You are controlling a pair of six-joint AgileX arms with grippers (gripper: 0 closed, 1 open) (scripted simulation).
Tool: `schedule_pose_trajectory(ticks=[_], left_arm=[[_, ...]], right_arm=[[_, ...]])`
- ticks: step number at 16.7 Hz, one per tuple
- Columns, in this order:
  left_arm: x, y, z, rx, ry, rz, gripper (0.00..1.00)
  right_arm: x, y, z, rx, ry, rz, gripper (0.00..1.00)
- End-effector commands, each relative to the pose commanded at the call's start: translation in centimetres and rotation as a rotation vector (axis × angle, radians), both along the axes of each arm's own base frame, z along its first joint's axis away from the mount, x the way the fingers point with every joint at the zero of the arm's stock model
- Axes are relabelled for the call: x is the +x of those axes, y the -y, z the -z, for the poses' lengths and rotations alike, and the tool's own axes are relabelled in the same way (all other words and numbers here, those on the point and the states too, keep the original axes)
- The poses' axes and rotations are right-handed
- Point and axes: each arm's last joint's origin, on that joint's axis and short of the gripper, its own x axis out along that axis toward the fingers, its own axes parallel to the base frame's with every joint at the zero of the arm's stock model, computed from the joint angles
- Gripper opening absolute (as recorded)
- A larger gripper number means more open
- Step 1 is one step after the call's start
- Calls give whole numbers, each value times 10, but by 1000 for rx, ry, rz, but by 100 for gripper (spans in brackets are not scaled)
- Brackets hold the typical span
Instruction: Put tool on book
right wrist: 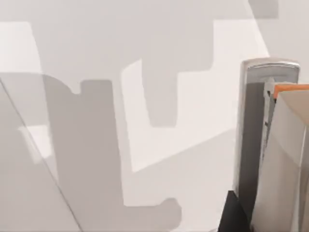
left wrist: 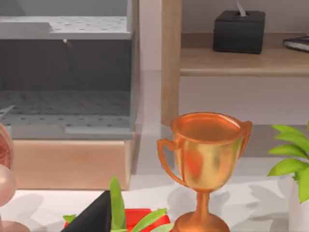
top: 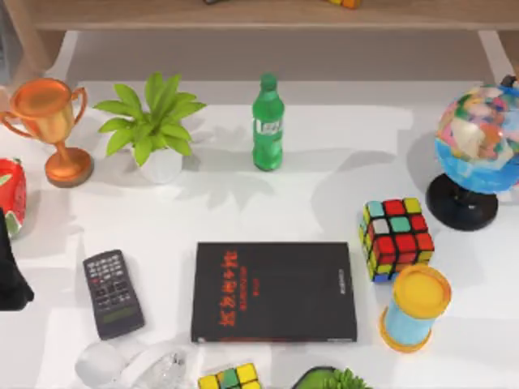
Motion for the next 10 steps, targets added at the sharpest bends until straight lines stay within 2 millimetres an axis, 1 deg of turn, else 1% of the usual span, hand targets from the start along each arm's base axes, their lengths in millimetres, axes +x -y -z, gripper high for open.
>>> schedule_pose_trajectory(ticks=[2,5,7,10], left_arm=[[0,0,0,0,0,0,100],[0,0,0,0,0,0,100],[0,0,0,0,0,0,100],[0,0,0,0,0,0,100]], right_arm=[[-9,-28,-29,-18,34,49,0],[-23,-83,-61,-33,67,81,0],[-34,-126,-76,-36,89,76,0],[-53,-193,-90,-28,125,40,0]])
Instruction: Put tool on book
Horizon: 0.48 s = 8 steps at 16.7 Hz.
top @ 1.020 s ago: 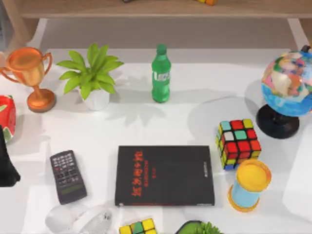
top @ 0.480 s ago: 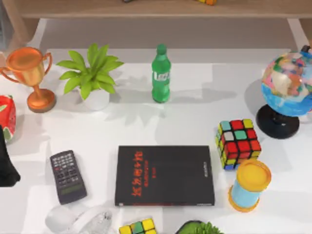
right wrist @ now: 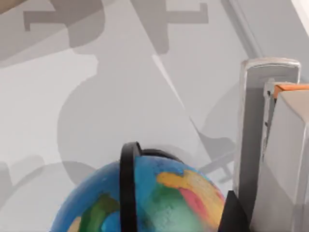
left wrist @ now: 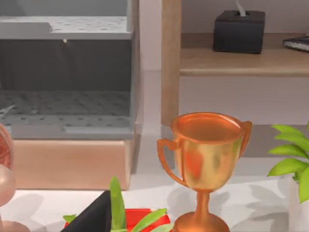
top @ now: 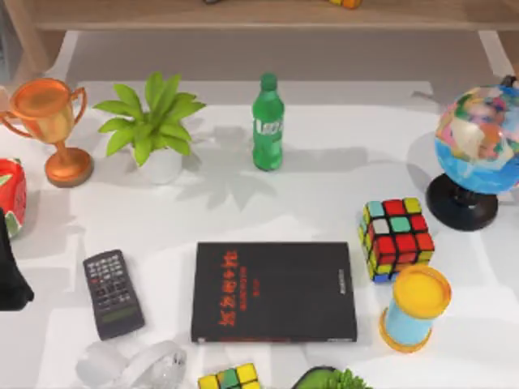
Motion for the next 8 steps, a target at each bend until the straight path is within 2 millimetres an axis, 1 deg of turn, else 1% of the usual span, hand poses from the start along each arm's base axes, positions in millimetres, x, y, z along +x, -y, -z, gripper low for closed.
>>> schedule_pose_trajectory(ticks=[2,4,6,8], left_arm=[[0,0,0,0,0,0,100],[0,0,0,0,0,0,100],[0,0,0,0,0,0,100],[0,0,0,0,0,0,100]], right_arm=[[-13,-45,-1,13,22,-42,0],[-26,-89,5,30,36,-92,0],[-40,-133,19,48,35,-149,0],[-55,-175,40,61,12,-215,0]])
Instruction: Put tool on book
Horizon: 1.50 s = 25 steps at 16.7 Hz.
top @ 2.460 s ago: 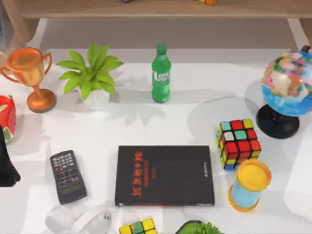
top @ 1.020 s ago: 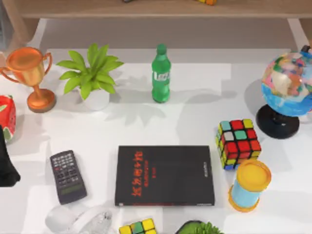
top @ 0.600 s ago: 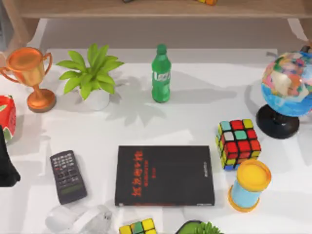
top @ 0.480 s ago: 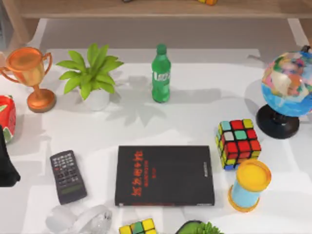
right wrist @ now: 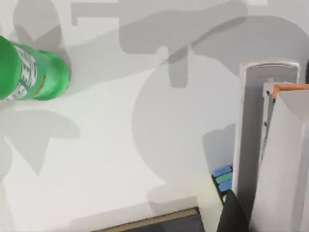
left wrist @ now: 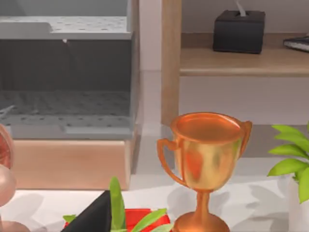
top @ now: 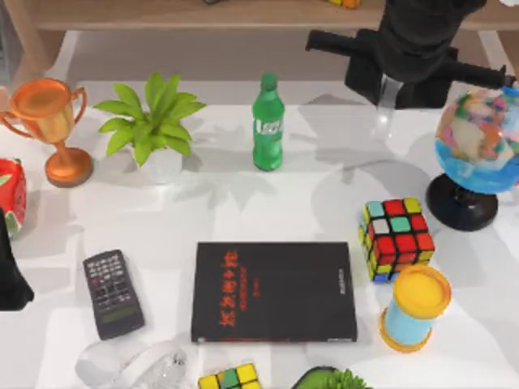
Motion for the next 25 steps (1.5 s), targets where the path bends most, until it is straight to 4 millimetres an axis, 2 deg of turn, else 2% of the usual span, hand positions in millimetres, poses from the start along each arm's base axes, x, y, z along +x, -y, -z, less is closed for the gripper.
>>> schedule_pose_trajectory(ticks=[4,6,8,10,16,22,25], left_arm=[[0,0,0,0,0,0,100],[0,0,0,0,0,0,100],[0,0,0,0,0,0,100],[0,0,0,0,0,0,100],[0,0,0,0,0,0,100],[0,0,0,0,0,0,100],[0,0,0,0,0,0,100]], right_arm=[[-38,-69,53,-1,-98,-141,0],[-58,-92,78,-13,-163,-201,0],[-73,-105,98,-29,-220,-241,0],[-78,-109,106,-36,-245,-255,0],[-77,-108,106,-34,-243,-251,0],[-76,-109,135,-36,-245,-255,0],[-76,-109,136,-36,-245,-255,0]])
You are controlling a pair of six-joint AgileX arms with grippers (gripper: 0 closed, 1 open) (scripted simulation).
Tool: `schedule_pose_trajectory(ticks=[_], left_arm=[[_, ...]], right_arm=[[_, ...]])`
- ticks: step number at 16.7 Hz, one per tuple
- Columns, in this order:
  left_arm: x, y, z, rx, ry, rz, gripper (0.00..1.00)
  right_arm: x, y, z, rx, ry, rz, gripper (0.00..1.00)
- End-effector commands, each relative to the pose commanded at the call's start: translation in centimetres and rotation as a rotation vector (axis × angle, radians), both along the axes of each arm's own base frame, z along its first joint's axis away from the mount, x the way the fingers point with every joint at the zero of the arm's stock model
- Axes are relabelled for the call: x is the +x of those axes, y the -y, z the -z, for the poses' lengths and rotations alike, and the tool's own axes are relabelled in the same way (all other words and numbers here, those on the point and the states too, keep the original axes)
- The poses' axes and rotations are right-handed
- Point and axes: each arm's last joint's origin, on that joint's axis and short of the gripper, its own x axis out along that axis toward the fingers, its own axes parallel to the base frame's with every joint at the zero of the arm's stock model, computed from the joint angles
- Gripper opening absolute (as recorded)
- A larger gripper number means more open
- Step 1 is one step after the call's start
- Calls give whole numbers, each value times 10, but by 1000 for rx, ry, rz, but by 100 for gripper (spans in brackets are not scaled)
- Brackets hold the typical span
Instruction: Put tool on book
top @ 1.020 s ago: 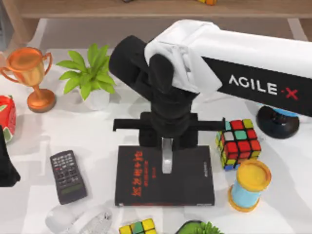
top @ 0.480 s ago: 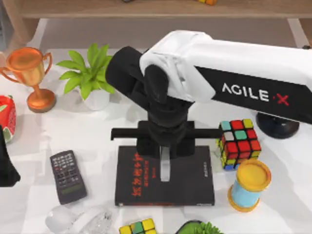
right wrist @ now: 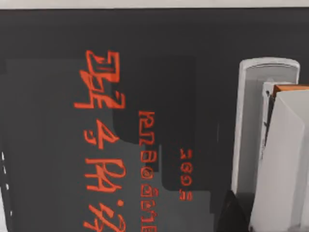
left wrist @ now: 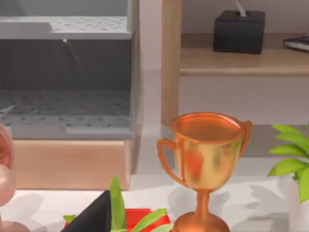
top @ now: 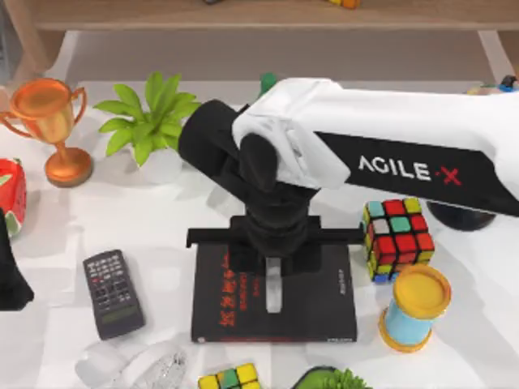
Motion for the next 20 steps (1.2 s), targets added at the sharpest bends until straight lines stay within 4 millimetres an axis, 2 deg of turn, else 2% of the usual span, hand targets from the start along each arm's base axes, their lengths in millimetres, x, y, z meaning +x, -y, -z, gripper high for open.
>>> schedule_pose_trajectory(ticks=[1,14,20], left_arm=[[0,0,0,0,0,0,100],[0,0,0,0,0,0,100],[0,0,0,0,0,0,100]], right_arm=[[0,0,0,0,0,0,0],[0,0,0,0,0,0,98],[0,0,0,0,0,0,100]])
